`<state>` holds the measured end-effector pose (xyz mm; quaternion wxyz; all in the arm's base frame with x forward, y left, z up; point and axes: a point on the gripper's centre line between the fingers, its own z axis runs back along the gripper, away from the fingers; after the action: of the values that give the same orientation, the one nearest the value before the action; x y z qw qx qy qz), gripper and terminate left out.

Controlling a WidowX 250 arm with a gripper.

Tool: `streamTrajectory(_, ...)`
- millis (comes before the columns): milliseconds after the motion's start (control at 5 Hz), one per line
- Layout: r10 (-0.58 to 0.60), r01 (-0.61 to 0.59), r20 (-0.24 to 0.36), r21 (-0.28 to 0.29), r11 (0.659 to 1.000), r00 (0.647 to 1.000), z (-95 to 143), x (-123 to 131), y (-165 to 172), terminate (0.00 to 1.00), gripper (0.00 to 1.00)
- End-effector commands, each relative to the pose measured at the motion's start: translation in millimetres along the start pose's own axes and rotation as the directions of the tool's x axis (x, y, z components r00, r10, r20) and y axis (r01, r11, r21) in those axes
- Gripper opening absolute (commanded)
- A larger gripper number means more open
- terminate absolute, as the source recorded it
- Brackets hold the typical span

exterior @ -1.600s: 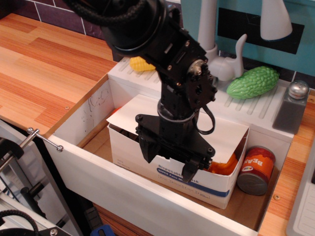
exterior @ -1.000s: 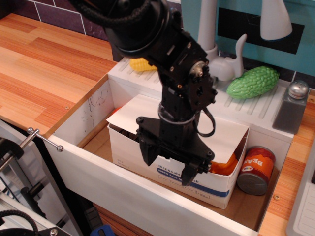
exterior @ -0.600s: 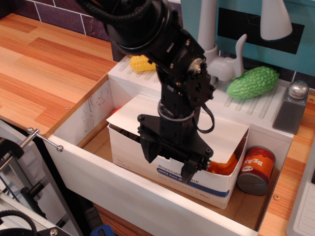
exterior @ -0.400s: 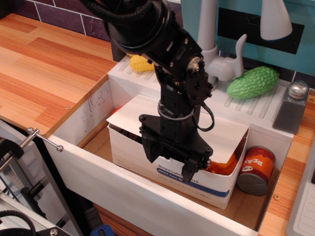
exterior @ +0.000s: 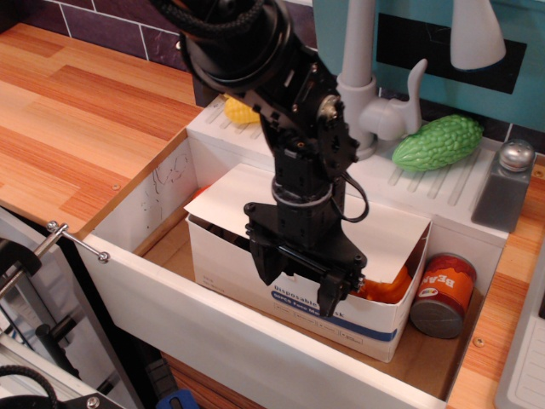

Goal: Open white1fbox flap

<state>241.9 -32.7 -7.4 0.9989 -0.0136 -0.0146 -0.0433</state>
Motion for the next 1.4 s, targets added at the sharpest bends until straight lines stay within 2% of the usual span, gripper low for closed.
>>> streamTrajectory(0,-0.034,0.035,0.041,-0.007,0.999,0.999,11.7,17.4,4.0,0.0,1.0)
streamTrajectory(400,-0.101,0.099,0.057,0.035,0.994,0.993,32.7,38.3,6.1,0.0,1.0)
streamTrajectory(600,-0.133,0.127,0.067,0.076,0.989,0.989,46.2,51.8,7.9,0.0,1.0)
streamTrajectory(1000,-0.188,0.17,0.138,0.13,0.977,0.973,67.8,84.7,9.8,0.0,1.0)
streamTrajectory(1200,-0.184,0.16,0.183,0.141,0.977,0.966,75.0,92.9,11.6,0.0,1.0)
